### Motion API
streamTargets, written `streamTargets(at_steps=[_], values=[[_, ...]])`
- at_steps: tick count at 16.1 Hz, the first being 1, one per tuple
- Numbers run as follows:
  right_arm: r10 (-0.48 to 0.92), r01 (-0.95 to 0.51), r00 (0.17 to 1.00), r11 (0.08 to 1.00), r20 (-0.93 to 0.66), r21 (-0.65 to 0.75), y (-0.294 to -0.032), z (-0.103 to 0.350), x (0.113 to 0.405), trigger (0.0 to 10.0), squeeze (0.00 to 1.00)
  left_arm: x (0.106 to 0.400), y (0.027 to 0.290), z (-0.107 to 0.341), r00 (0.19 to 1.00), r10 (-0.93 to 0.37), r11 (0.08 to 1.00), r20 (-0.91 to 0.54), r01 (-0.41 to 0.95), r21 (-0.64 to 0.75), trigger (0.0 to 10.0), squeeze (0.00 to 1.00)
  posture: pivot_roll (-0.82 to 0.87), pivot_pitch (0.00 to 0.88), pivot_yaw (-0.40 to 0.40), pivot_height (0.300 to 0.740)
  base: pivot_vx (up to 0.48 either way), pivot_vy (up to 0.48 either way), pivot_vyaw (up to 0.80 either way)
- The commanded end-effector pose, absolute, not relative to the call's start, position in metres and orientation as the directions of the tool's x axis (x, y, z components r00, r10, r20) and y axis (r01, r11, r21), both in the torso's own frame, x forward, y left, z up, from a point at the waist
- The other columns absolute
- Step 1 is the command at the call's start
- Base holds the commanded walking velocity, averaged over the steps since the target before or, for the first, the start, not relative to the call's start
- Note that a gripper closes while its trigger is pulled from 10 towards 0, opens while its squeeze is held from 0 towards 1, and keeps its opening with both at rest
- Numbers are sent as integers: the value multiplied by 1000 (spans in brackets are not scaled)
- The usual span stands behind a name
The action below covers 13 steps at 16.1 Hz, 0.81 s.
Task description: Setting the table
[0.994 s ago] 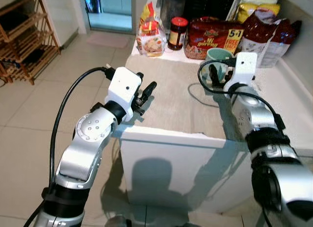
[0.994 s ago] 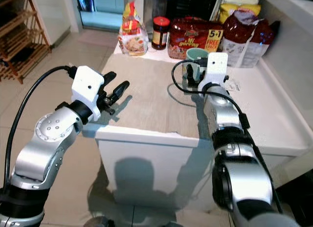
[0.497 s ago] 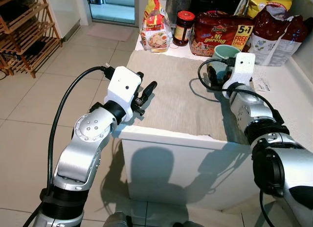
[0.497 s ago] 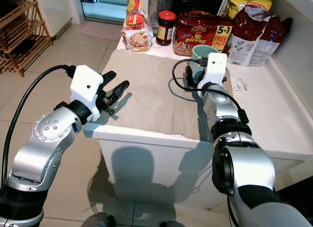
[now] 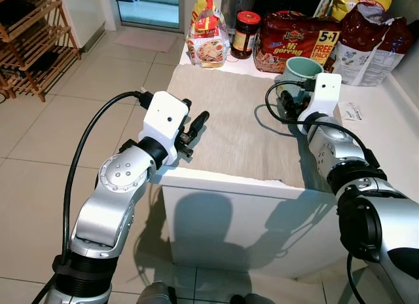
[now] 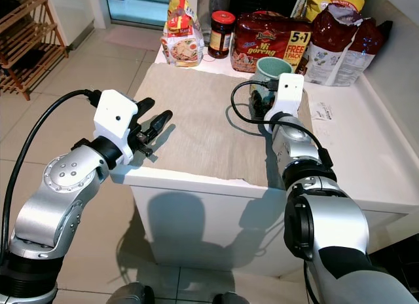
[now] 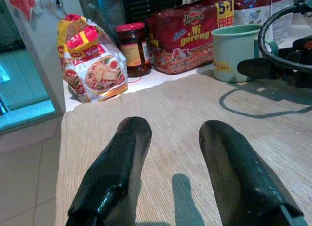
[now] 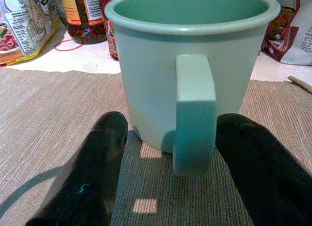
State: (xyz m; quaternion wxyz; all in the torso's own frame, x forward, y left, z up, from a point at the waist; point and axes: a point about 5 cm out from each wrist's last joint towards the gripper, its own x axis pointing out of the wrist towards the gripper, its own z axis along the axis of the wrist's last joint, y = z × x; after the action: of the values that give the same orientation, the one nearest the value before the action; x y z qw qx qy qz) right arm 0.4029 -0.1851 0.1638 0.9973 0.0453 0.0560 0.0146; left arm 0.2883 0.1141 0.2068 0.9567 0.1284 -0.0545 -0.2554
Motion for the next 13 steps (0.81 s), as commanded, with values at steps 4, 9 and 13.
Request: streamTargets(at_steps=[4, 9, 13], values=[[34, -26, 996, 995, -84, 94, -187, 175, 406, 0, 0, 288, 113, 210, 862, -506, 834, 41, 476, 281, 10000, 0, 134, 94, -86, 740, 0, 0, 0], [39, -34, 997, 997, -65, 75, -187, 180, 408, 0, 0, 289, 113, 211, 862, -505, 834, 47, 473, 284, 10000, 0, 134, 87, -86, 740, 0, 0, 0], [40, -36, 998, 997, -55, 72, -186, 182, 408, 0, 0, 291, 113, 212, 862, -504, 835, 51, 471, 286, 10000, 0, 136, 83, -85, 740, 0, 0, 0]])
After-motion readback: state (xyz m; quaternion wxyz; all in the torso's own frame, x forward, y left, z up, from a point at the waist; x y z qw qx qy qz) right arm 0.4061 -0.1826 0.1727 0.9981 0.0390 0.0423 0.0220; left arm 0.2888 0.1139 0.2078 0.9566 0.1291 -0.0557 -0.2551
